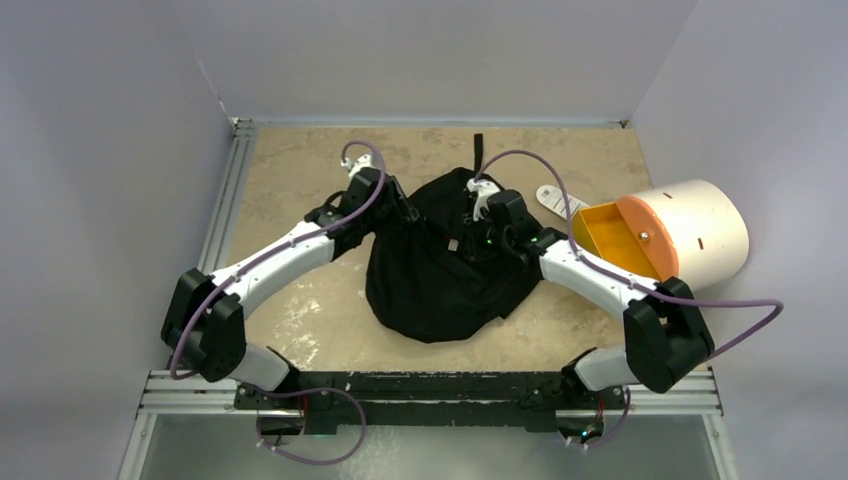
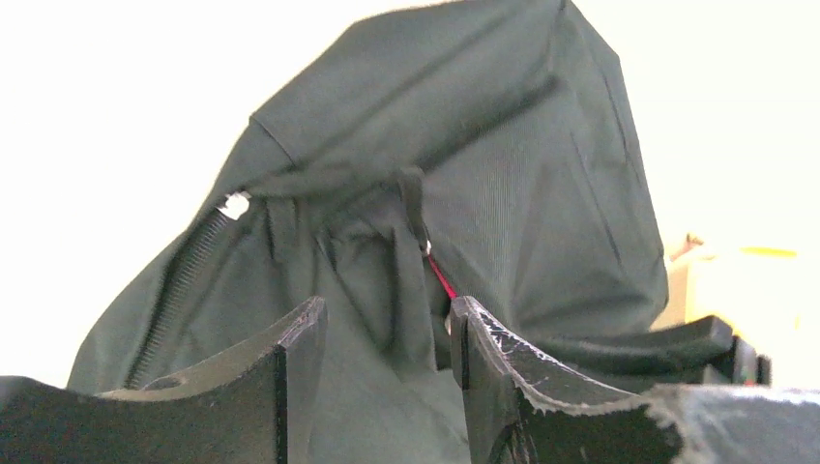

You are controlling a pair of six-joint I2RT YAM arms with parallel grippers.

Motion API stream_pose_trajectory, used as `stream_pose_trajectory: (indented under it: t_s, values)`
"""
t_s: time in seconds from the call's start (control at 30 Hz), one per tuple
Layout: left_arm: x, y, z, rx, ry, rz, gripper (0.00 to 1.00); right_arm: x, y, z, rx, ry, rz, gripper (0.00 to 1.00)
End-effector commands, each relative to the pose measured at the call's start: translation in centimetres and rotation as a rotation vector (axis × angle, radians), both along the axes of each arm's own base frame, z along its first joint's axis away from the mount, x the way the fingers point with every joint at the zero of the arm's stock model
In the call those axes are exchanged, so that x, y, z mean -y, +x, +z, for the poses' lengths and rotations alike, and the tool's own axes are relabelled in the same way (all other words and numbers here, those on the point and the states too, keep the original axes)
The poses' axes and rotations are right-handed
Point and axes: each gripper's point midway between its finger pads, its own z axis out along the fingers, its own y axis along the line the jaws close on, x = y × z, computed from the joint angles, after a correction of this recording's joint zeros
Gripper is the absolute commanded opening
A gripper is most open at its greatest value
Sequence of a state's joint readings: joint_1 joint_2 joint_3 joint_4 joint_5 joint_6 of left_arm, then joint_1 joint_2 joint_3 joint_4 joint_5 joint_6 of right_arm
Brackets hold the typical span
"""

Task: Pack the student bag
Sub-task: Place the stationery in the student bag, then zip the student bag at the center of the board.

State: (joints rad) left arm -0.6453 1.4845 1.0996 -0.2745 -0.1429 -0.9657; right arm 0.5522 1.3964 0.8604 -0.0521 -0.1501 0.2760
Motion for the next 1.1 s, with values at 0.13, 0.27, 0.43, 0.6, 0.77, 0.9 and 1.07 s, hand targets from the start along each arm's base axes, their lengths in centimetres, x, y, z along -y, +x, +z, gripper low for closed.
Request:
stream_pose_trajectory:
  t_s: [0.13, 0.27, 0.43, 0.6, 0.77, 0.9, 1.07]
  values:
    - [-4.0, 1.5, 2.9, 0.094, 0.025, 0.017, 0.49, -2.1, -1.5, 2.5, 0.021, 0.009, 0.072, 0.46]
    - [-5.0, 1.6, 2.1, 0.072, 0.028, 0.003, 0.49, -1.6, -0.5, 4.8, 0.086, 0.012, 0.028, 0.54]
    - [-4.4, 0.9, 1.4, 0.067, 0.006, -0.072, 0.47, -1.0, 0.9, 7.7, 0.18, 0.039, -0.045, 0.5]
    - [-4.6, -0.4, 0.3, 0.033, 0.04, -0.119, 0.46, -0.7, 1.3, 8.9, 0.22, 0.048, -0.074, 0.44]
    - [-6.8, -1.4, -0.3, 0.028, 0.124, -0.086, 0.46, -1.0, 1.9, 9.2, 0.243, 0.063, -0.08, 0.47]
    - [-6.8, -2.0, -0.3, 0.032, 0.121, -0.102, 0.46, -2.0, 3.0, 10.2, 0.281, 0.084, -0.059, 0.5]
    - [-6.3, -2.8, -0.6, 0.013, 0.075, -0.115, 0.45, -4.8, 4.8, 10.9, 0.302, 0.108, 0.028, 0.5]
